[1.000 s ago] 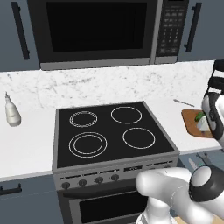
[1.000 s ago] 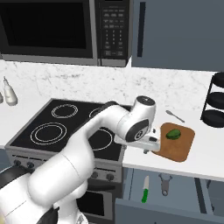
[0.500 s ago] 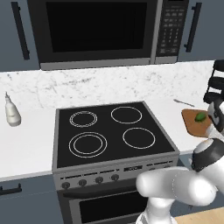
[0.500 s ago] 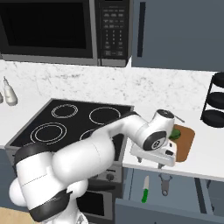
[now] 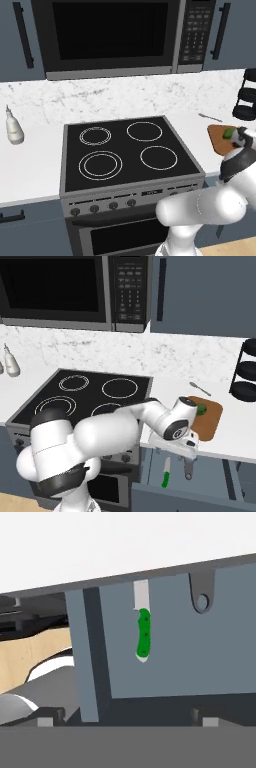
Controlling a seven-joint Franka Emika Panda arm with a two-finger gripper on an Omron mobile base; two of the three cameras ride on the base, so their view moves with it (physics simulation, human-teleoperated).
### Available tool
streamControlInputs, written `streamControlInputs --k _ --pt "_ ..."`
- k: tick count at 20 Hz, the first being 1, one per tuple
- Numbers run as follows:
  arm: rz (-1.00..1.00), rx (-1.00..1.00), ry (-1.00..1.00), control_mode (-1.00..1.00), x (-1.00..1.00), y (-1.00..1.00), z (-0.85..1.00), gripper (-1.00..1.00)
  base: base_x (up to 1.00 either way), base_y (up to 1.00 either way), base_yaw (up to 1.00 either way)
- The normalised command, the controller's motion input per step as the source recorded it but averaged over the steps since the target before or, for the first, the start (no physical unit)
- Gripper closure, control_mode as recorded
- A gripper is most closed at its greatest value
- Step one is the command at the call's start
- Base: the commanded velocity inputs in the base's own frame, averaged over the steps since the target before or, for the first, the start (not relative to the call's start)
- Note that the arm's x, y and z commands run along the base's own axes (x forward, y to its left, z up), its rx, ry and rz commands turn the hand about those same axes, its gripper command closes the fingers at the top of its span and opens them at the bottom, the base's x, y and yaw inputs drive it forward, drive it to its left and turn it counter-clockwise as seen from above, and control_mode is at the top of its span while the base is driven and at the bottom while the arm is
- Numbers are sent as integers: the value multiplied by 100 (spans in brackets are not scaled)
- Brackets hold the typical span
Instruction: Place the appropriate cutting tool for cutting the avocado skin on the cutting board.
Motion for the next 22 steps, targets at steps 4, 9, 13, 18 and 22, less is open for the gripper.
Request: streamControlInputs --k 4,9,13,18,22 --pt "0 0 4 -100 0 14 -63 -100 0 0 0" --pt "0 0 2 -100 0 1 -59 -100 0 0 0" --pt "0 0 0 -100 0 0 -52 -100 0 0 0" --pt "0 0 0 -100 -2 0 -37 -100 0 0 0" --pt "0 0 1 -100 -1 0 -24 -100 0 0 0"
